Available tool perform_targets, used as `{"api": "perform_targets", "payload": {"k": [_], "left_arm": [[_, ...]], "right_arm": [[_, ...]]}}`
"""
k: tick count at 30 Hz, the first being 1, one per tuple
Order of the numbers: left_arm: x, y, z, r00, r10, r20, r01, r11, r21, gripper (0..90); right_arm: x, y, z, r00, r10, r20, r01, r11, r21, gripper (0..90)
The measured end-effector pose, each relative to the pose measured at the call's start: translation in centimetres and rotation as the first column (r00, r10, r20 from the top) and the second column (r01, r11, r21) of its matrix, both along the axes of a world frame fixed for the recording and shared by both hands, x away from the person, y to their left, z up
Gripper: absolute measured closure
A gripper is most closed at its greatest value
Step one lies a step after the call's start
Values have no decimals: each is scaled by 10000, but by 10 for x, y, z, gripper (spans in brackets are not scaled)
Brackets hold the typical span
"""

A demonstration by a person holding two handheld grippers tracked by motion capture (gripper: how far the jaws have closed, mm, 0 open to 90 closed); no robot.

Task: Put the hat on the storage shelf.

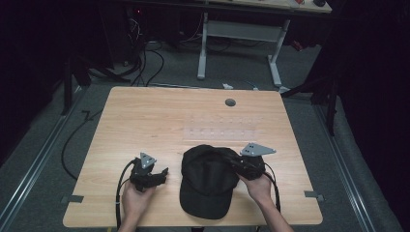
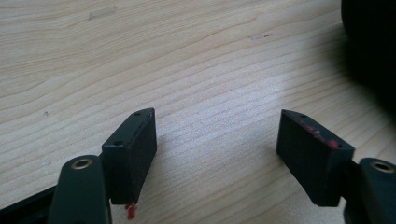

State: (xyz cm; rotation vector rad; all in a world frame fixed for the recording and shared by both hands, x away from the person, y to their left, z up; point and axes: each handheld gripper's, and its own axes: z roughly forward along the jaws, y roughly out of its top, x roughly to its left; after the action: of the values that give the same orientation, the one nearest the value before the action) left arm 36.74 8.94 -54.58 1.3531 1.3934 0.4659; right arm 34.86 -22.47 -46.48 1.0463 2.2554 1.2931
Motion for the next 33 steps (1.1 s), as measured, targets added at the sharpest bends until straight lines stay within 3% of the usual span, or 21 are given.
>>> {"api": "perform_targets", "payload": {"k": [12, 15, 19, 21, 23, 24, 25, 26, 28, 30, 33], "left_arm": [[-1, 0, 0, 9999, -163, 53, 162, 9997, 155, 316], [-1, -2, 1, 9997, -182, -169, 185, 9996, 204, 275], [-1, -3, 4, 9981, -351, -507, 367, 9988, 311, 294], [-5, -2, 10, 9967, -603, -539, 602, 9982, -32, 294], [-9, -1, 17, 9942, -937, -523, 914, 9948, -444, 296], [-9, -1, 17, 9942, -937, -523, 914, 9948, -444, 296], [-13, -1, 25, 9904, -1297, -471, 1258, 9889, -785, 296], [-13, -1, 25, 9904, -1297, -471, 1258, 9889, -785, 296], [-18, -3, 36, 9820, -1836, -438, 1775, 9771, -1170, 293], [-20, -4, 40, 9798, -1955, -420, 1891, 9743, -1224, 287], [-24, -11, 51, 9689, -2449, -363, 2394, 9641, -1151, 286]], "right_arm": [[-2, -11, 21, 9993, -146, 335, 139, 9997, 217, 837], [-2, -13, 27, 9987, -139, 496, 124, 9995, 301, 837], [-2, -17, 33, 9984, -122, 554, 97, 9990, 442, 837], [-2, -18, 36, 9979, -153, 630, 123, 9988, 472, 837], [-2, -20, 39, 9976, -164, 666, 129, 9985, 527, 837], [-2, -20, 39, 9976, -164, 666, 129, 9985, 527, 837], [-1, -22, 41, 9976, -161, 675, 124, 9984, 550, 837], [-1, -22, 42, 9975, -160, 689, 122, 9984, 553, 838], [0, -23, 44, 9972, -103, 741, 63, 9986, 534, 837], [0, -22, 46, 9968, -79, 797, 35, 9985, 548, 837], [1, -22, 50, 9958, -5, 918, -44, 9985, 539, 837]]}}
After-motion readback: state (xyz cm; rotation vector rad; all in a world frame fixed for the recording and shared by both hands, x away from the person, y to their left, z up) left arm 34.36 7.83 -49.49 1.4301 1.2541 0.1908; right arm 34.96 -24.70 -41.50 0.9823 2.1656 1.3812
